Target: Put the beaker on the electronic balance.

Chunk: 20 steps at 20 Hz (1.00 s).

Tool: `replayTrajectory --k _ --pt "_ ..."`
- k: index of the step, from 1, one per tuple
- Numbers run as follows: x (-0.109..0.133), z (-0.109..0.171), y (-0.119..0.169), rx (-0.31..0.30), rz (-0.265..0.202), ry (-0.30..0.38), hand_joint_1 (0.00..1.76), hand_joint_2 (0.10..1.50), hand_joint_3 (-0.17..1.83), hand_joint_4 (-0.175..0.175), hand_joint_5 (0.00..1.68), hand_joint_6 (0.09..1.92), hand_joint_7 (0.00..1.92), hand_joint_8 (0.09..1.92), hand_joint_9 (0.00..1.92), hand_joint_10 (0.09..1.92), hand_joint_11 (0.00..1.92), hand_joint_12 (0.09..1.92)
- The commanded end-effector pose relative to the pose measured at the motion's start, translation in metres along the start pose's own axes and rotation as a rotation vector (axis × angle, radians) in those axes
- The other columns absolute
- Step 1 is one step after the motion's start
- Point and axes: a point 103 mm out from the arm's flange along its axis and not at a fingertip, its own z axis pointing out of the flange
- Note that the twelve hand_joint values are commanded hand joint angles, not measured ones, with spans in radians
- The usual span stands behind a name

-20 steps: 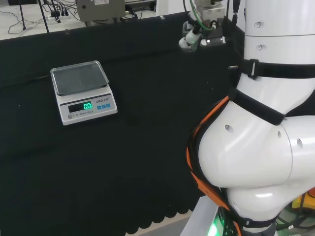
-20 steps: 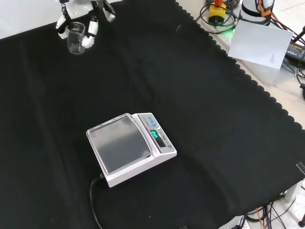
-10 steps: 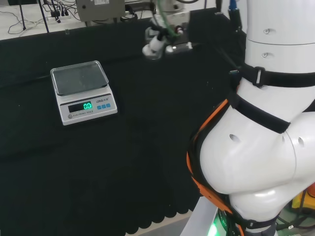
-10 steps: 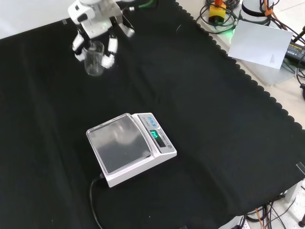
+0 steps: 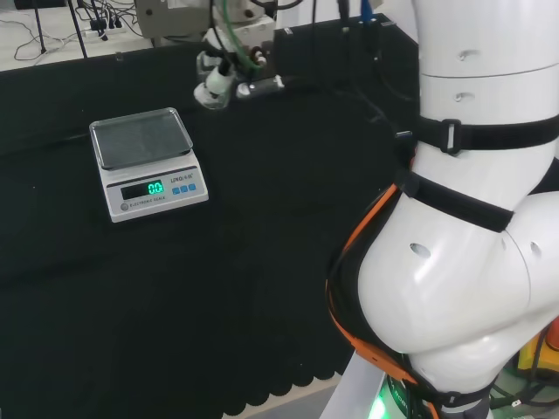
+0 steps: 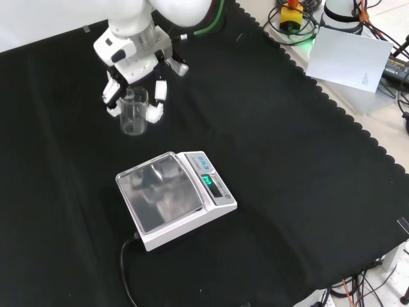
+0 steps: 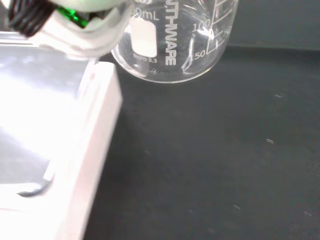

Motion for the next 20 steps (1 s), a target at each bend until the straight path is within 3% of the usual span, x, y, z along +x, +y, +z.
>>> replayTrajectory --k 1,5,10,18,20 --pt "0.084 0.009 0.035 0.032 -0.098 -0.009 1.22 0.73 0.96 -0.073 0.83 1.42 0.96 1.52 1.25 1.23 1.3 0.91" --pt "0.112 0.016 0.05 0.05 -0.124 0.002 1.22 0.73 0.97 -0.075 0.83 1.42 0.97 1.52 1.25 1.23 1.3 0.91" --pt "0.136 0.03 0.051 0.074 -0.186 -0.03 1.22 0.72 0.97 -0.08 0.83 1.41 0.97 1.52 1.25 1.23 1.3 0.91" --pt "0.144 0.048 0.052 0.114 -0.157 -0.066 1.23 0.72 0.96 -0.083 0.84 1.4 0.98 1.51 1.25 1.23 1.29 0.91" --pt "0.143 0.051 0.053 0.124 -0.153 -0.065 1.22 0.81 0.8 -0.143 0.81 1.42 0.9 1.47 1.25 1.23 1.28 0.91"
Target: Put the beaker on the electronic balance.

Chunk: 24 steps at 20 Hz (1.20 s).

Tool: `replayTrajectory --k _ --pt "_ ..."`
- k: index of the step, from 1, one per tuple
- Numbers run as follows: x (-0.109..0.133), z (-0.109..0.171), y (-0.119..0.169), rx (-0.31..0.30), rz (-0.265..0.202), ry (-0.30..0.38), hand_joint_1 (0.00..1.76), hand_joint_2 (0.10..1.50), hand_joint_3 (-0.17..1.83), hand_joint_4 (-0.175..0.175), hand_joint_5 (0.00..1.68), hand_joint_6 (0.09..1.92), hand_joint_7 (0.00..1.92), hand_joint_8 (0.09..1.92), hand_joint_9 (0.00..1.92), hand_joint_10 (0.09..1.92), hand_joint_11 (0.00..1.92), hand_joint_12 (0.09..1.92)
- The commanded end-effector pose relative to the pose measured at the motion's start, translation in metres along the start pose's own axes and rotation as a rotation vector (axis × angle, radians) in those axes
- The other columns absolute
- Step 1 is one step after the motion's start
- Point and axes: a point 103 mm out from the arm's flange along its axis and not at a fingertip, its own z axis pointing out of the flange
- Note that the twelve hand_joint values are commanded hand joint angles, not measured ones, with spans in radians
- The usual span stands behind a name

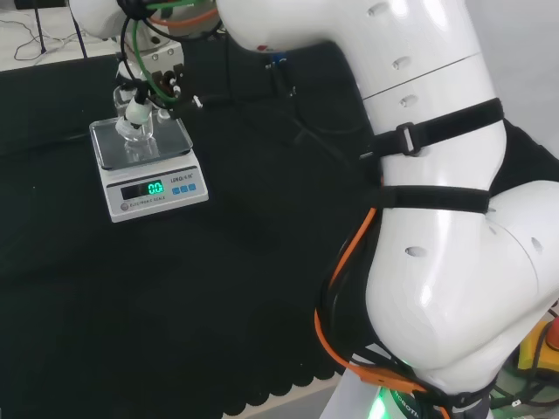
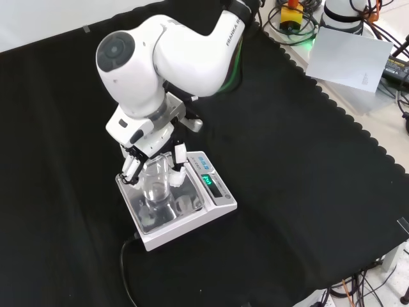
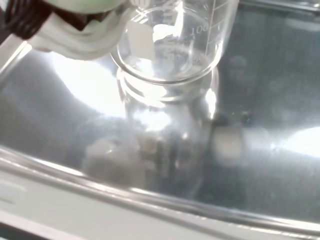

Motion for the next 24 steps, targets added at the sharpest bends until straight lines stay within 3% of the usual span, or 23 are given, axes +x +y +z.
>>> replayTrajectory --k 1,6,7,9,13,15,18,24 --pt "0.001 0.011 0.003 0.033 0.021 -0.01 1.22 0.85 0.74 -0.159 0.81 1.42 0.87 1.45 1.25 1.23 1.28 0.91" --pt "-0.001 0.015 0.005 0.054 0.012 0.004 1.18 0.94 0.53 -0.175 0.81 1.35 0.88 1.42 1.23 1.19 1.31 0.86" --pt "-0.003 0.014 0.006 0.067 0.013 0.01 1.14 0.83 0.61 -0.129 0.62 1.22 0.87 1.39 1.19 1.11 1.21 0.92" --pt "-0.005 0.012 0.005 0.066 0.014 0.008 1.04 0.61 0.76 -0.063 0.28 0.75 0.7 1.22 1.02 0.92 0.87 1.14" --pt "-0.011 0.007 -0.001 0.008 0.008 0.043 0.79 0.54 0.54 -0.002 0.04 0.13 0.24 0.95 0.61 0.83 0.42 1.42" --pt "-0.014 0.005 -0.004 -0.011 0.007 0.059 0.71 0.56 0.4 0.025 0.01 0.09 0.07 0.81 0.42 0.84 0.25 1.51" --pt "-0.027 -0.004 -0.013 -0.055 -0.002 0.084 0.64 0.59 0.22 0.049 0.0 0.09 0.01 0.47 0.23 0.86 0.1 1.58" --pt "-0.044 -0.038 -0.035 -0.099 -0.01 0.052 0.58 0.61 0.1 0.061 0.0 0.09 0.0 0.22 0.12 0.88 0.0 1.6"
